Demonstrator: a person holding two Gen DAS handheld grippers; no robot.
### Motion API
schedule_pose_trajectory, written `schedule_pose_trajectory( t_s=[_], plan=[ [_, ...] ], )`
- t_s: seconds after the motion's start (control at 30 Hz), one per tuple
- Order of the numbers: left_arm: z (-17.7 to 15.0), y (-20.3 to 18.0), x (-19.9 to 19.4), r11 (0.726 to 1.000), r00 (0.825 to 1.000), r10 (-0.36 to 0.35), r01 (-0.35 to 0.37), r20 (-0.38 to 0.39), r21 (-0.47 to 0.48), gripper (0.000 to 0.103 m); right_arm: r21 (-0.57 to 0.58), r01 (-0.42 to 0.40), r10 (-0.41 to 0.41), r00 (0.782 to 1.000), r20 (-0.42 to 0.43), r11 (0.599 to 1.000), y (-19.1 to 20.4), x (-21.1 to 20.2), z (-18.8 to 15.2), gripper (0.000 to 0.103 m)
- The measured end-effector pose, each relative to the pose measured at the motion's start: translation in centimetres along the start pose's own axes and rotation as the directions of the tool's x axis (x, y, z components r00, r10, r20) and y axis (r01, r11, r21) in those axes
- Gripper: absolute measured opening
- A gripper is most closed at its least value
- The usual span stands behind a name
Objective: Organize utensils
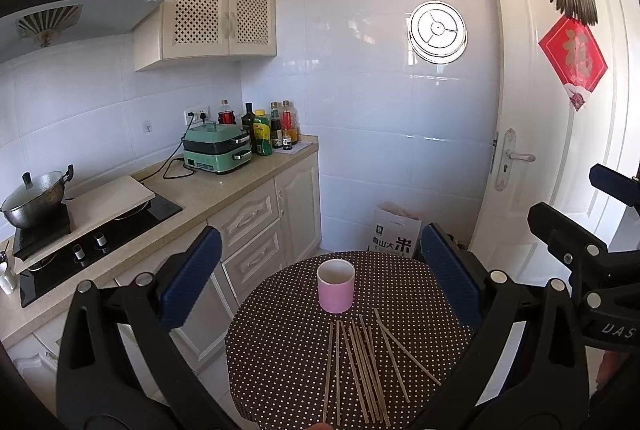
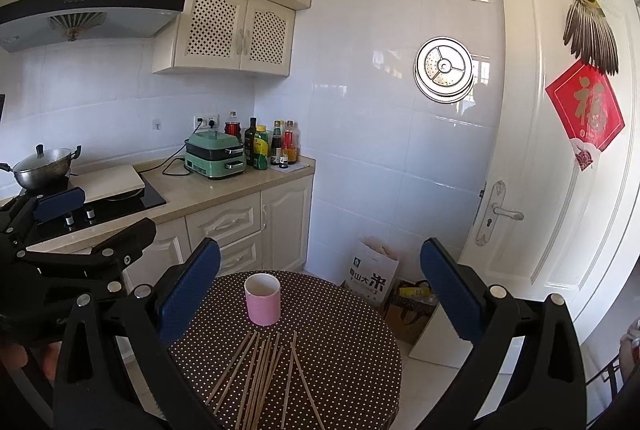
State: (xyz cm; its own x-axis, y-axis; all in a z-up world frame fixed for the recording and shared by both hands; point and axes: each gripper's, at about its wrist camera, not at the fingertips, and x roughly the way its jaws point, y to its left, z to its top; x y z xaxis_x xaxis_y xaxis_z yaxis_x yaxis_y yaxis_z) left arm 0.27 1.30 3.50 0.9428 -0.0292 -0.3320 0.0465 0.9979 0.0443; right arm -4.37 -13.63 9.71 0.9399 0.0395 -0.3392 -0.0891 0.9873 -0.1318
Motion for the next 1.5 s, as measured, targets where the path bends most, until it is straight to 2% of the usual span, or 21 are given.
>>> schedule_pose_trajectory(
  t_s=[0.7, 1.5],
  plan=[
    [0.2, 0.3, -1.4, 1.0, 0.999, 0.006, -0.006, 0.035, -0.004, 0.097, -0.004, -0.004, 0.004, 1.0, 0.019, 1.0, 0.4, -0.7, 0.2, 0.096],
    [0.4, 0.1, -0.7, 1.0, 1.0, 0.007, -0.007, 0.026, 0.0, 0.097, 0.004, -0.009, 0.009, 1.0, 0.017, 1.0, 0.0, -0.2, 0.2, 0.096]
  ],
)
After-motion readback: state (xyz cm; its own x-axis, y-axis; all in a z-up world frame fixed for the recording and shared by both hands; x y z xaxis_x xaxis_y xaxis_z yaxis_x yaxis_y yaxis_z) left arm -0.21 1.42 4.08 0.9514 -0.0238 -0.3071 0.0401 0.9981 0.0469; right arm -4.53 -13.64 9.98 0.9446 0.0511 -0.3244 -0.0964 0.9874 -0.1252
